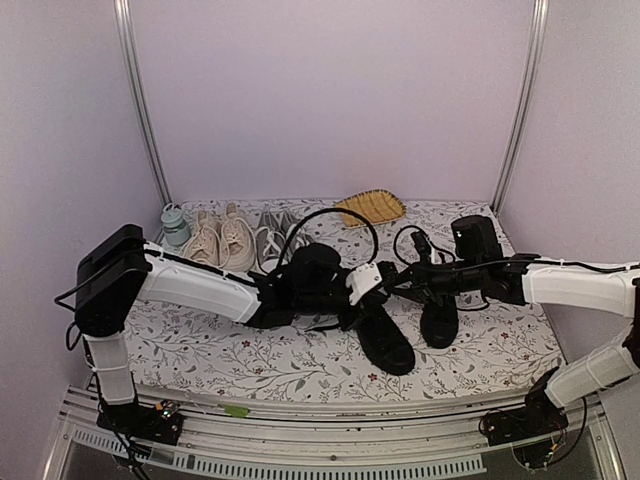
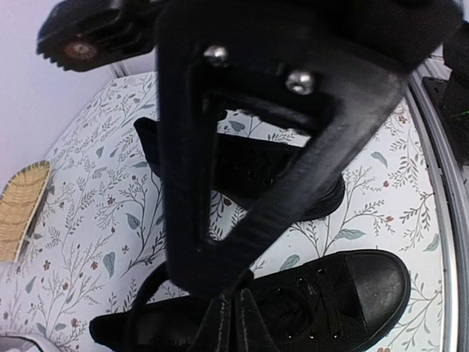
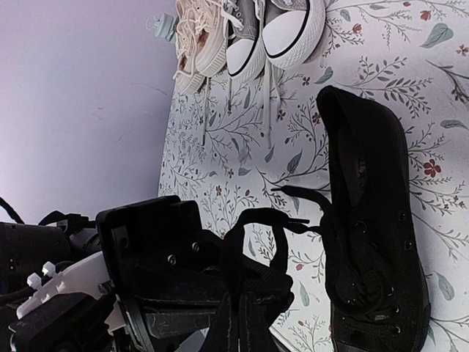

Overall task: Tie the shoes
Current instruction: Pick up the shoelace, then pass from the left arm to the right

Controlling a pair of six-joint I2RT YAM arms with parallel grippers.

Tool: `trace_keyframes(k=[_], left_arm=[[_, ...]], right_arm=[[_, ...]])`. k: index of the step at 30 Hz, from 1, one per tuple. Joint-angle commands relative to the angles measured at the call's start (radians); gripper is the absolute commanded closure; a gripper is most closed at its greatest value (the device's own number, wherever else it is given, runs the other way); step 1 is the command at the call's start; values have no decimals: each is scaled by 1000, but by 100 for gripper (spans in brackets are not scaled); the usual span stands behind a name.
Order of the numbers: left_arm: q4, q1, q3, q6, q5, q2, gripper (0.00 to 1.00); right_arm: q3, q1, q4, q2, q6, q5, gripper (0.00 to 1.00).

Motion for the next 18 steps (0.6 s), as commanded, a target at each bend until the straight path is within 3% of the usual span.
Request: trace_keyframes(k=[1, 2, 4, 6, 10, 12, 18], left_arm=[[-8, -6, -7, -35, -22, -60, 100], [12, -8, -29, -36, -5, -83, 100], [60, -7, -81, -34, 22, -119, 100], [84, -6, -107, -26, 18, -140, 100], [43, -4, -85, -6, -10, -147, 100], [31, -3, -87, -8, 16, -145, 100], [20, 10, -85, 12, 68, -136, 100]], right_arm=[[-11, -14, 34, -15, -10, -92, 93], [1, -34, 23, -13, -41, -129, 86], [37, -84, -21, -12, -116, -202, 62], [103, -116, -117, -7, -281, -237, 51], [233, -128, -326, 8, -673, -191, 45], [219, -128, -300, 3, -868, -163, 44], [90, -128, -127, 13, -1188, -118, 43]])
